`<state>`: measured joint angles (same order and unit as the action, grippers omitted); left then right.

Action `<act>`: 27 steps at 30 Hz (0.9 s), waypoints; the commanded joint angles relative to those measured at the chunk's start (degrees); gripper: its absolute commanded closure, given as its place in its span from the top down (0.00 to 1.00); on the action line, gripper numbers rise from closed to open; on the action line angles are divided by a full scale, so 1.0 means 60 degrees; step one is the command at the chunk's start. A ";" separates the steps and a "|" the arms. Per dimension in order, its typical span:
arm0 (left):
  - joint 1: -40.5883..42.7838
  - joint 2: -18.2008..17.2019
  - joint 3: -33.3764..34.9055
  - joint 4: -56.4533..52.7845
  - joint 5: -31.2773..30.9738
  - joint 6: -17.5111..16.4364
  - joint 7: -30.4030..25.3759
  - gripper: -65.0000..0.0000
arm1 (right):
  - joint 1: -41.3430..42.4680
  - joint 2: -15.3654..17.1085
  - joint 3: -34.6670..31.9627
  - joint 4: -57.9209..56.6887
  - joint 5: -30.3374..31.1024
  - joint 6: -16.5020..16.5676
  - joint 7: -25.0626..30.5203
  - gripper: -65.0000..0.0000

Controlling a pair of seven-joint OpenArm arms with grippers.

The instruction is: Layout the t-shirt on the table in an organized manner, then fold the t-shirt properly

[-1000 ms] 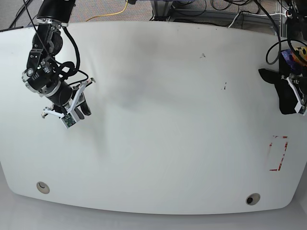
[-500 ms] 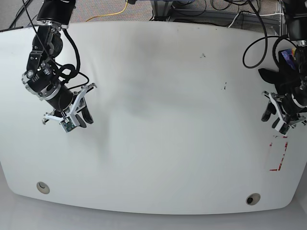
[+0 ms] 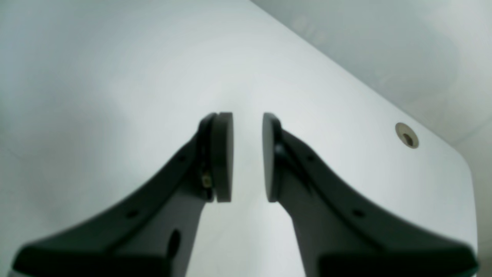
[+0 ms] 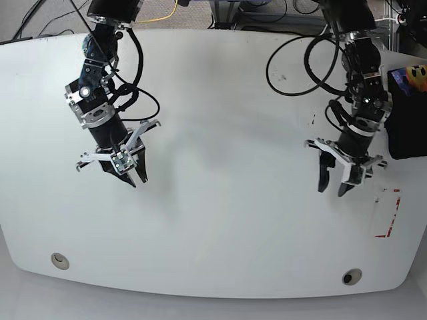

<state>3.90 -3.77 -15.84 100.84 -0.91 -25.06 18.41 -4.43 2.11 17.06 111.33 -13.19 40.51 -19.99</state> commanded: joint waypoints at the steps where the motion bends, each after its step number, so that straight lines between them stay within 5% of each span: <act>1: 0.0427 0.0108 0.0244 0.0388 0.0261 0.0125 -0.0761 0.39 | -0.0486 -0.0330 0.0138 0.0178 -0.0461 -0.0085 0.0789 0.20; 12: 0.3841 -0.0126 0.0962 0.1575 0.0290 0.0125 -0.0805 0.39 | -0.3123 -0.0696 0.1633 0.0368 0.1283 -0.0085 0.0906 0.20; 27: 0.8060 -0.0141 0.0244 0.2439 0.0261 0.0111 -0.0146 0.39 | -0.7988 -0.0652 0.1648 0.0749 0.3495 -0.0085 0.0965 0.19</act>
<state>48.80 -4.38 -13.52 114.39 1.26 -24.75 18.70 -47.24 -2.13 26.83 114.28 4.58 39.55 -16.03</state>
